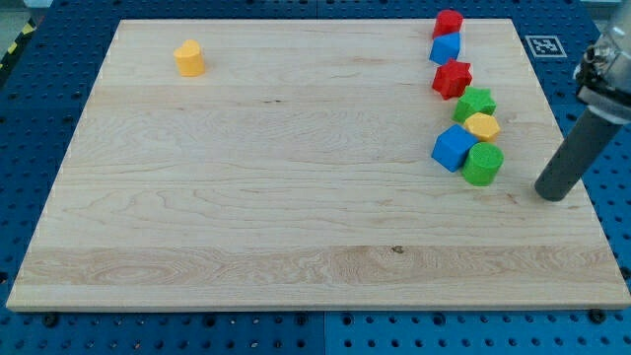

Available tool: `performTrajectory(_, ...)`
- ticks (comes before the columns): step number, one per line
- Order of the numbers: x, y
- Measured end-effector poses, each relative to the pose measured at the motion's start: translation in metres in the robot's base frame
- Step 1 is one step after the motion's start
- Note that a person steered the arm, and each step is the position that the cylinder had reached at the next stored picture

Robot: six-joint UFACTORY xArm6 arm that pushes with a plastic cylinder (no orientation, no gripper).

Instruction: Move the yellow hexagon towards left

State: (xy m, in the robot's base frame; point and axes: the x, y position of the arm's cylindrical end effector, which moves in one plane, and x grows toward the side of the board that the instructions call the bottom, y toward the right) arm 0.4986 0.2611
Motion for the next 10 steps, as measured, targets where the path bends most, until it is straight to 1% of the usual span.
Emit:
performTrajectory(1,-0.022,-0.005)
performTrajectory(2,-0.043,-0.023)
performTrajectory(3,-0.064,-0.053)
performTrajectory(5,-0.074,-0.128)
performTrajectory(6,-0.091,-0.124)
performTrajectory(7,-0.093,-0.107)
performTrajectory(8,-0.111,-0.115)
performTrajectory(10,-0.115,-0.122)
